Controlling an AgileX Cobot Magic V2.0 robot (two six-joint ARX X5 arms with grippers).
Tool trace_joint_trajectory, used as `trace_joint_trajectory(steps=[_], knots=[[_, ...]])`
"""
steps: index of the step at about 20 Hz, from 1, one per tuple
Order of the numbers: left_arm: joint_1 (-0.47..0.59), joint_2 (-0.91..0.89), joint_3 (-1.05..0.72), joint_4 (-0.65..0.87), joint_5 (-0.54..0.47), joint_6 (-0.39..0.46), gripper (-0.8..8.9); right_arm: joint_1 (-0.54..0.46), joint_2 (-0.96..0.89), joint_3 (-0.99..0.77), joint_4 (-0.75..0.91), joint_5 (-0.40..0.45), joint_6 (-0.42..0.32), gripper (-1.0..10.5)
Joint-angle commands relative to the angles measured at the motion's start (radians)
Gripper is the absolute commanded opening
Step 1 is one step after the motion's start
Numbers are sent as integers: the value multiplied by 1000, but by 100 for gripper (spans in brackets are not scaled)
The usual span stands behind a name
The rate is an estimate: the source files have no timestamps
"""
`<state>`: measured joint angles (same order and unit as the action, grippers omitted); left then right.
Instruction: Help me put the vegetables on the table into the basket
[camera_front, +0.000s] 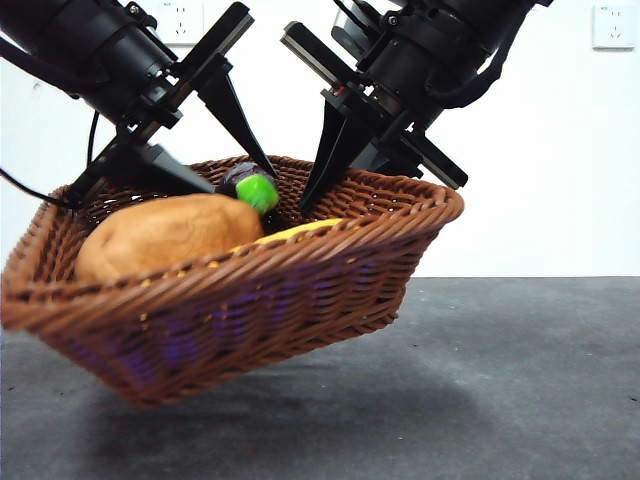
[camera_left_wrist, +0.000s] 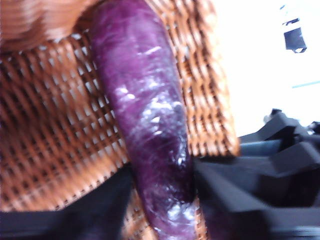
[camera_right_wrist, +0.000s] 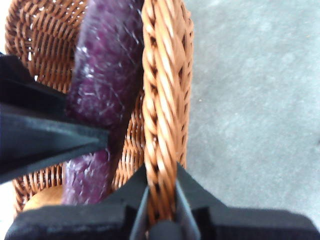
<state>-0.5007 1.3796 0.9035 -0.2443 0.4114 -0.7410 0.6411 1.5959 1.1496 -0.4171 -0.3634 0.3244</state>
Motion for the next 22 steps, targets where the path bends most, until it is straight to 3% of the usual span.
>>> trace_joint_trajectory(steps=[1,9,16,17,19,20,22], knots=[[-5,-1,-4,-8,38,20,446,-2,-2,-1,21,-15,7,-12],[7,-178,-3,-79,41,111,444,-33,-4,11,-6,-33,3,-12],[46,-554,-3,-344,-6,372,435,-94,-4,157,-226,-29,-82,-12],[46,-595,-3,-406,-41,410,404,-100,-4,181,-253,-29,-91,-12],[46,-663,-3,-528,-132,467,70,-114,-12,198,-267,-30,-94,-12],[46,-687,-3,-562,-175,485,-13,-129,-19,198,-269,-29,-94,-12],[46,-737,-3,-590,-220,510,-8,-169,-46,198,-288,-30,-99,-12]])
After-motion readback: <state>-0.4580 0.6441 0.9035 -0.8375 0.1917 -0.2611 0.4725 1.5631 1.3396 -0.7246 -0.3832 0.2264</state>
